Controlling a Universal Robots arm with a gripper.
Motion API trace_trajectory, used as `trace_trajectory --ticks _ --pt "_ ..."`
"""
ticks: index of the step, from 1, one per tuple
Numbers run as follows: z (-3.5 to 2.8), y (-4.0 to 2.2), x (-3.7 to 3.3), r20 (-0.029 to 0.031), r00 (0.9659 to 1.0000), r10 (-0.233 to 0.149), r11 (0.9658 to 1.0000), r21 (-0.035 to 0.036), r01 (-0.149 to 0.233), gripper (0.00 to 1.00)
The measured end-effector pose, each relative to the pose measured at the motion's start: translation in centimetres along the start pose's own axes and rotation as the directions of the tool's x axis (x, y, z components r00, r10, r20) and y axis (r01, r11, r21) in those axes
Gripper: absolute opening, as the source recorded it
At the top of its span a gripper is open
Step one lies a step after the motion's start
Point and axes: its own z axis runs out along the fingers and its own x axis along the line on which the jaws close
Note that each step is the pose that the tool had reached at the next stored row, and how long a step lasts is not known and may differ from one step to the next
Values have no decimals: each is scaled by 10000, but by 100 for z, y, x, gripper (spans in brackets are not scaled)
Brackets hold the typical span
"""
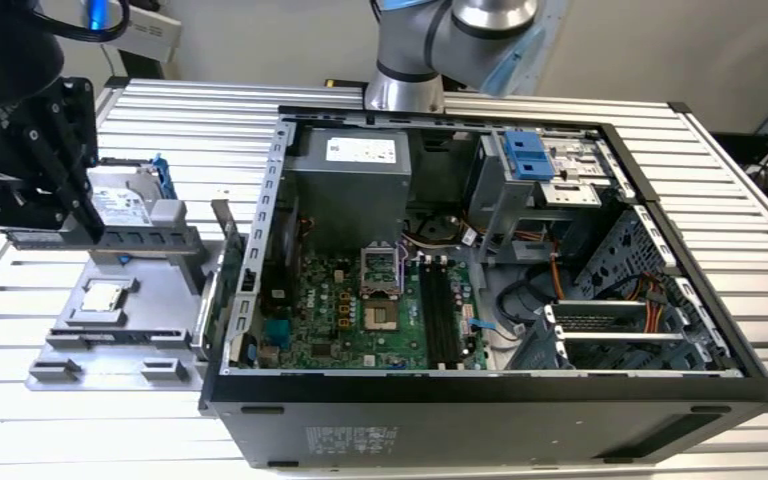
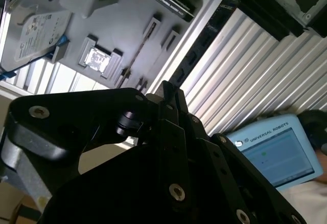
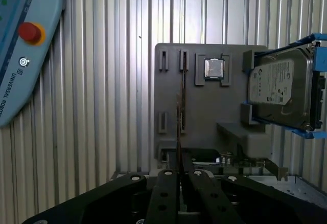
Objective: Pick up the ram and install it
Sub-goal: 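Pick up the ram and move it above insertion slot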
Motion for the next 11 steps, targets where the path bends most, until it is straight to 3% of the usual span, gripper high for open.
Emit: trace_trajectory --ticks 11 --pt "-7 -290 -2 -1 10000 0 10000 -1 0 0"
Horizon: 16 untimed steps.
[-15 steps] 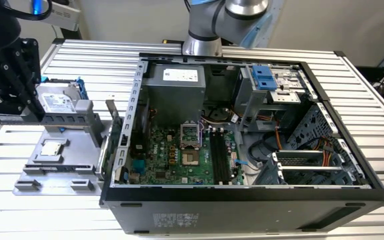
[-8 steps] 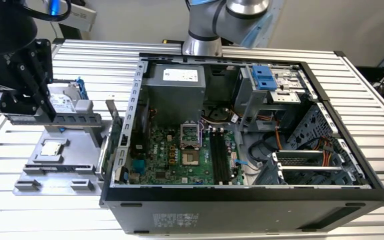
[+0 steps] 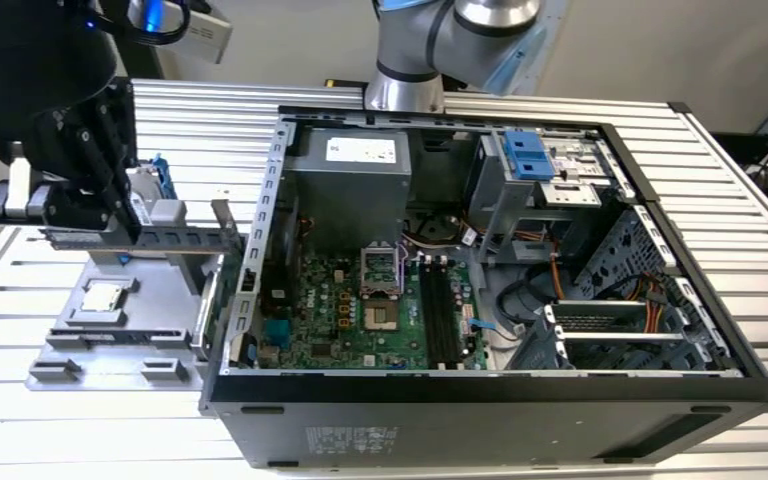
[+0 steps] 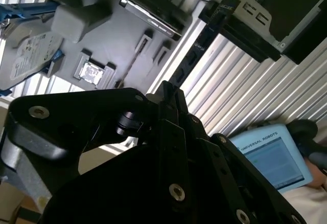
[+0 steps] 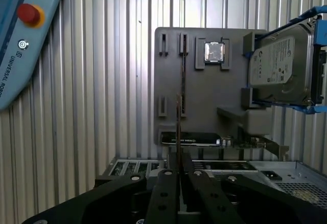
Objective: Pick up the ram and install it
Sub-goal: 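Pick up the ram and move it above insertion slot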
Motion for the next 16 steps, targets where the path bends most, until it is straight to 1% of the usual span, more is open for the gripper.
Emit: trace_trajectory --ticks 9,16 --pt "-6 -236 -1 0 10000 0 10000 0 0 0" --pt "-10 -434 -3 1 10000 0 10000 1 0 0"
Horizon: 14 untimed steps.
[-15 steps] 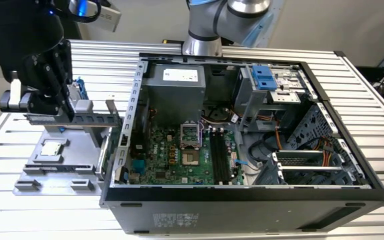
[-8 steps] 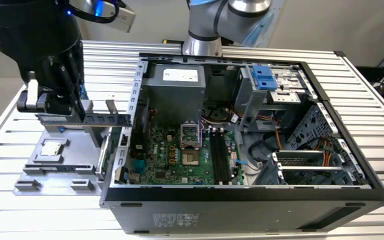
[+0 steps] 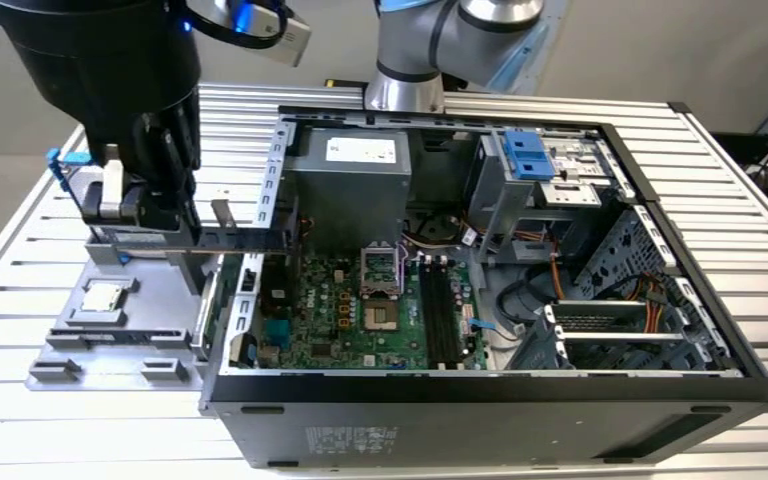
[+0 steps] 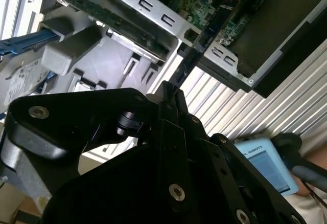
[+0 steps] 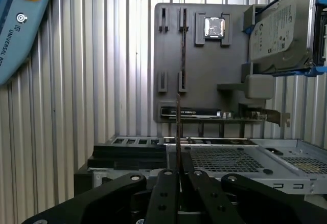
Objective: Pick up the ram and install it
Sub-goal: 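Pick up the ram and move it above insertion slot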
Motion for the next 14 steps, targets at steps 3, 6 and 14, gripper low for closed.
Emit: trace_trajectory --ticks 3,6,14 --pt "-3 -94 0 -1 10000 0 10000 -1 0 0" --pt "-5 -177 -1 -1 10000 0 10000 -1 0 0" --pt "-11 -426 -2 -1 10000 0 10000 -3 0 0"
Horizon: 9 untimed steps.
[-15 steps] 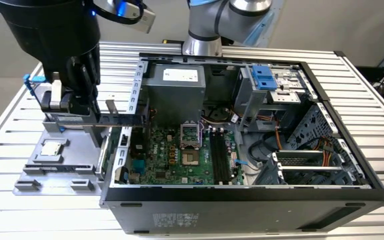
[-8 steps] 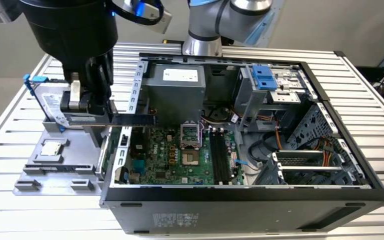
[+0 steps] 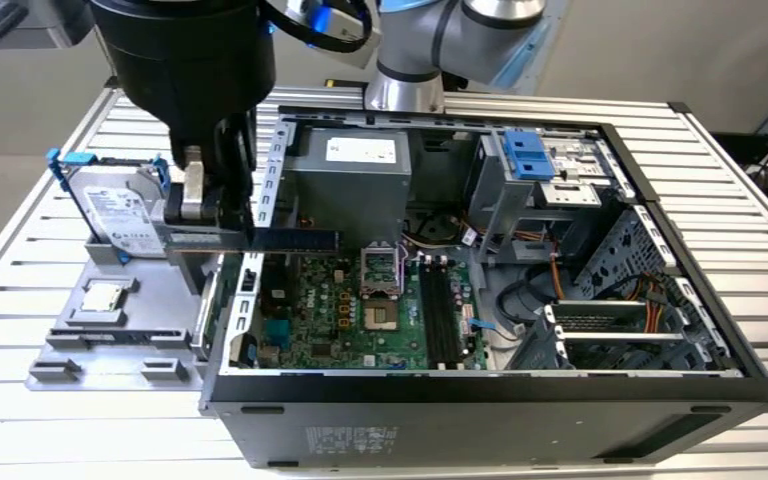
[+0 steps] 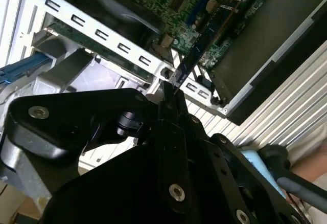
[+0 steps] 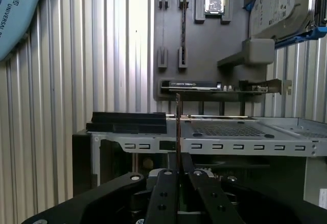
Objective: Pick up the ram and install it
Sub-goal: 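Pick up the ram and move it above insertion slot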
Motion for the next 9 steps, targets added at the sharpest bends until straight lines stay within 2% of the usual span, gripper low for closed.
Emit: trace_trajectory --ticks 9 --pt "-8 -328 -2 0 10000 -1 10000 -4 1 0"
